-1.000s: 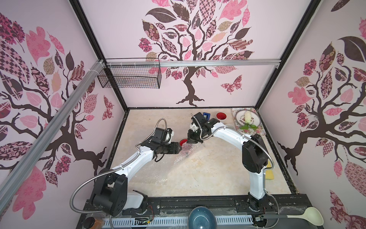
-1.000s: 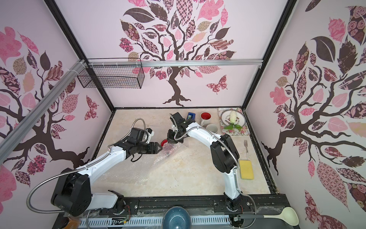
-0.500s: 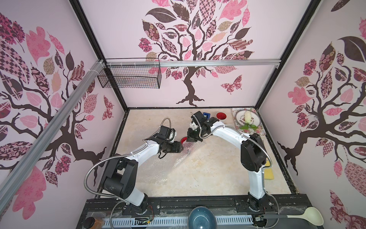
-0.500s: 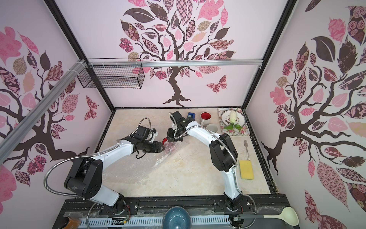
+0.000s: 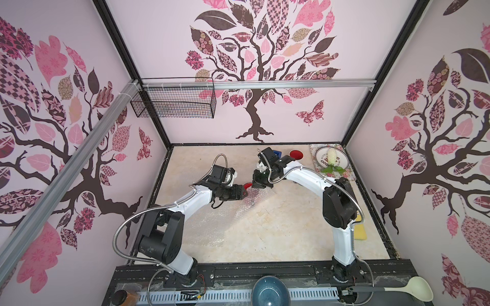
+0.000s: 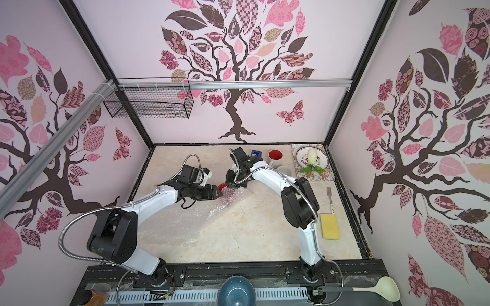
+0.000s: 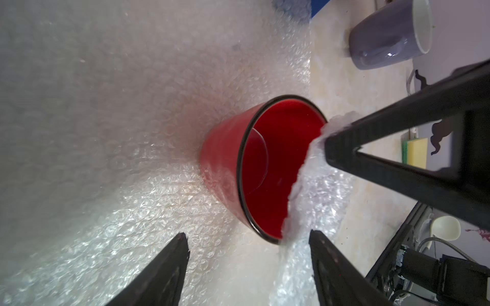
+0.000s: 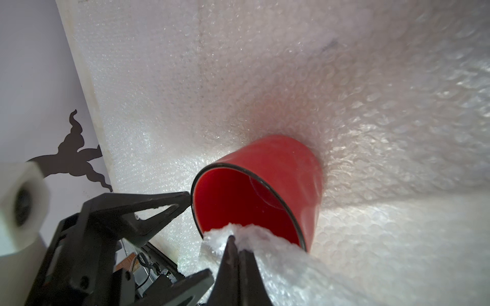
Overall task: Wrap mugs in bubble wrap
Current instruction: Wrap the mug in bubble wrap.
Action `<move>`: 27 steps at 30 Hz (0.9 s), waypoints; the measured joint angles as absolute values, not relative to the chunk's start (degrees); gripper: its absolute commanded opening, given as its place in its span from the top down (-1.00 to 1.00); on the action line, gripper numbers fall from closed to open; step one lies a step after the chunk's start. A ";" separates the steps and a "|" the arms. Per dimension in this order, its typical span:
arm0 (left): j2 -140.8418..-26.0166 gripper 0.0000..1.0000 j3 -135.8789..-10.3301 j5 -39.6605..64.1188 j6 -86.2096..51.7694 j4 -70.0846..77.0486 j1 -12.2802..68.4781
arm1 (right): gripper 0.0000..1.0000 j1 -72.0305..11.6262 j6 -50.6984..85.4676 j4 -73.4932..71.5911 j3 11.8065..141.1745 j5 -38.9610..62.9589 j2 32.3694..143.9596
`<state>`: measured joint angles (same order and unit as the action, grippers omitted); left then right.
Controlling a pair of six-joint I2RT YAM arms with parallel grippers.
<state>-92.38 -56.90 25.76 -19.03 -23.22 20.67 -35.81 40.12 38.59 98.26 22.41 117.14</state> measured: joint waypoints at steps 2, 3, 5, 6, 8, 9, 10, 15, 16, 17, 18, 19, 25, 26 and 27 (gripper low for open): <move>-95.07 -0.47 -58.48 25.82 -18.76 -23.57 20.69 | 1.00 -35.81 40.12 38.57 98.32 22.61 117.40; -96.07 -0.47 -59.27 25.85 -18.63 -23.62 20.69 | 1.00 -35.81 40.12 38.59 98.32 22.63 117.51; -97.45 -0.47 -60.42 25.71 -18.46 -23.57 20.69 | 1.00 -35.81 40.12 38.59 98.32 22.65 117.60; -97.80 -0.47 -60.73 25.65 -18.37 -23.53 20.71 | 0.99 -35.81 40.14 38.59 98.32 22.70 117.60; -98.13 -0.45 -60.97 25.52 -18.35 -23.51 20.73 | 0.65 -35.86 40.29 38.52 98.32 22.94 117.60; -98.28 -0.44 -61.08 25.36 -18.33 -23.57 20.73 | 0.51 -35.81 40.42 38.59 98.32 23.05 117.60; -98.41 -0.43 -61.17 25.12 -18.31 -23.59 20.75 | 0.33 -35.79 40.40 38.68 98.35 23.07 117.60; -99.04 -0.41 -61.25 24.60 -18.37 -23.33 20.78 | -0.45 -34.94 39.40 40.66 99.35 22.17 116.75; -99.04 -0.40 -61.25 24.49 -18.39 -23.22 20.78 | -0.53 -34.65 39.05 41.52 99.29 21.37 116.09; -99.04 -0.40 -61.25 24.43 -18.41 -23.24 20.73 | -0.76 -34.13 39.03 42.63 98.87 20.45 115.00; -99.07 -0.39 -61.25 24.34 -18.41 -23.27 20.67 | -0.80 -33.47 38.79 43.46 97.91 19.40 113.49; -99.07 -0.39 -61.25 24.27 -18.39 -23.27 20.60 | -0.81 -32.95 38.52 43.99 96.68 18.83 111.90; -99.07 -0.37 -61.25 23.66 -18.55 -23.29 19.88 | -0.82 -30.68 40.73 44.01 85.19 18.26 102.17; -99.07 -0.37 -61.25 23.57 -18.57 -23.31 19.73 | -0.82 -30.85 41.23 43.38 83.79 18.52 101.91; -99.07 -0.37 -61.25 23.53 -18.55 -23.35 19.57 | -0.82 -31.07 41.69 42.78 82.70 18.83 101.95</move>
